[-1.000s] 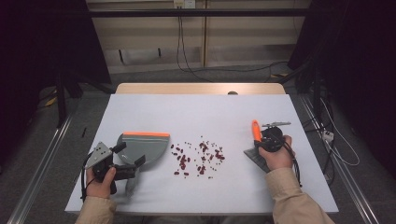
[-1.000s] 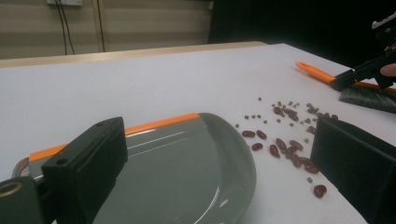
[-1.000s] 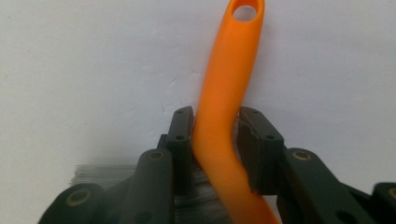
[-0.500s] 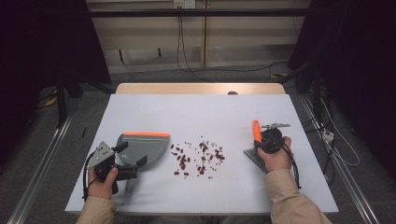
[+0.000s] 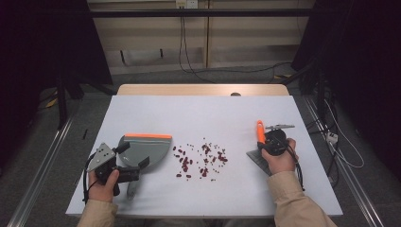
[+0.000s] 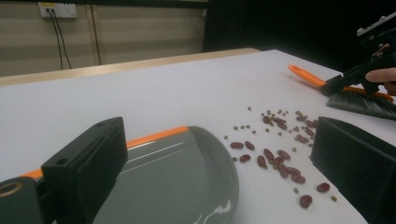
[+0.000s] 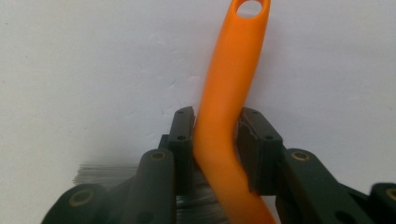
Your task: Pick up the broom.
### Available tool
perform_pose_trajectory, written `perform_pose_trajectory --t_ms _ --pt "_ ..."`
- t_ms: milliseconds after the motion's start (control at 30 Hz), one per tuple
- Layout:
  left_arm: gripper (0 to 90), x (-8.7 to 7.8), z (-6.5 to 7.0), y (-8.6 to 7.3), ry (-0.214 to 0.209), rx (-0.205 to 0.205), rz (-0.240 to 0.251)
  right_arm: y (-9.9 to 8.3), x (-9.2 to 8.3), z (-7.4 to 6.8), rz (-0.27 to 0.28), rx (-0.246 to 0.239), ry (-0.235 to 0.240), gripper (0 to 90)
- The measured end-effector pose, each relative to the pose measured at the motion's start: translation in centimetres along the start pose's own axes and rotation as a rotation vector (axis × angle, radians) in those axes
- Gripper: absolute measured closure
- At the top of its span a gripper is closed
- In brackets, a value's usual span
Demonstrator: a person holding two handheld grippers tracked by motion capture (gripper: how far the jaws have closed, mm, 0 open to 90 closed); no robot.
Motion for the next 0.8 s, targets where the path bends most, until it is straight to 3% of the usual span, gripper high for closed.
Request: perform_pose_trajectory --t_ms 133,200,267,467,800 --pt "3.7 0.3 0.6 0.8 -0.012 0.013 0.018 0.5 -0.4 0.1 0.042 0.021 0.038 69.2" --pt "3.6 0.5 1.0 1.3 -0.021 0.019 0.026 1.4 -1.4 -0.1 0.109 0.025 0.064 69.8" --pt "3.5 0.8 1.5 1.6 -0.033 0.018 0.033 1.6 -1.8 -0.2 0.122 0.021 0.066 69.9" --pt "3.6 2.2 2.8 2.2 -0.066 0.027 0.026 3.1 -3.7 -0.4 0.247 0.072 0.117 70.5" --pt "3.6 4.7 6.5 3.2 -0.156 0.035 0.016 5.3 -6.2 -1.5 0.395 0.108 0.189 71.3"
Point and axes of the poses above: each handheld gripper's, and its own axes: x roughly forward along the jaws, y roughly out of its top, z roughly to its right, the point moved 9 cm from there along x, roughly forward along the jaws, and after that the axes turned 10 degrees about z, right-handed, at the moved point
